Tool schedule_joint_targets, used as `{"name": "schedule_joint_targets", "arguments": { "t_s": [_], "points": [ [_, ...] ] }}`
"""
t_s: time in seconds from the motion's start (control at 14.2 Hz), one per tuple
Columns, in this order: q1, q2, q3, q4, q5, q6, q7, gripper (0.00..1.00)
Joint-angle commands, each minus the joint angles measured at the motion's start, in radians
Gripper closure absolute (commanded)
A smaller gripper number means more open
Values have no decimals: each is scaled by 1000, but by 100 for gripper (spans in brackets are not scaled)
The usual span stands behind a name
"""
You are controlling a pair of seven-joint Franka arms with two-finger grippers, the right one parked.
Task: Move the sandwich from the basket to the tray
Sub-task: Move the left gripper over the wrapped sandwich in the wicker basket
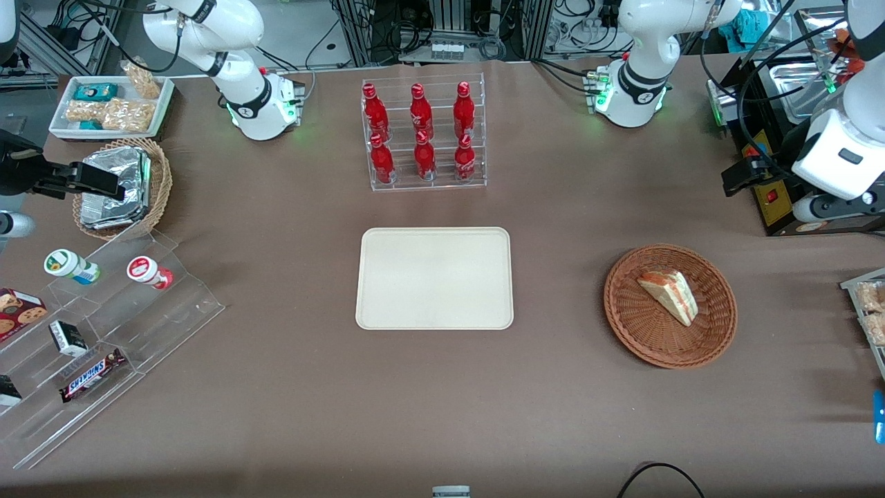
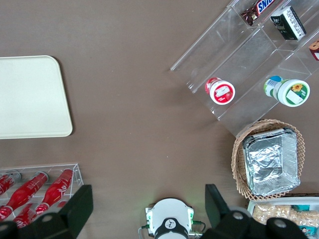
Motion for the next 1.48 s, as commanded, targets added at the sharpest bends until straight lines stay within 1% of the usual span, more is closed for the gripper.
{"name": "schedule_joint_targets", "arguments": {
  "t_s": [0.0,0.28,0.49,0.56,0.78,0.92,1.2,1.34,1.41],
  "points": [
    [0,-3,4,12,2,-7,-1,0],
    [9,8,9,3,3,-8,-12,0],
    [31,42,18,-43,-6,10,-13,0],
    [63,46,27,-72,-7,19,-6,0],
    [77,28,29,-255,-4,243,-7,0],
    [110,59,33,-335,-7,364,-9,0],
    [120,111,35,-477,-9,621,-16,0],
    [124,131,35,-531,-10,732,-77,0],
    [124,154,35,-534,-12,769,-149,0]
  ]
}}
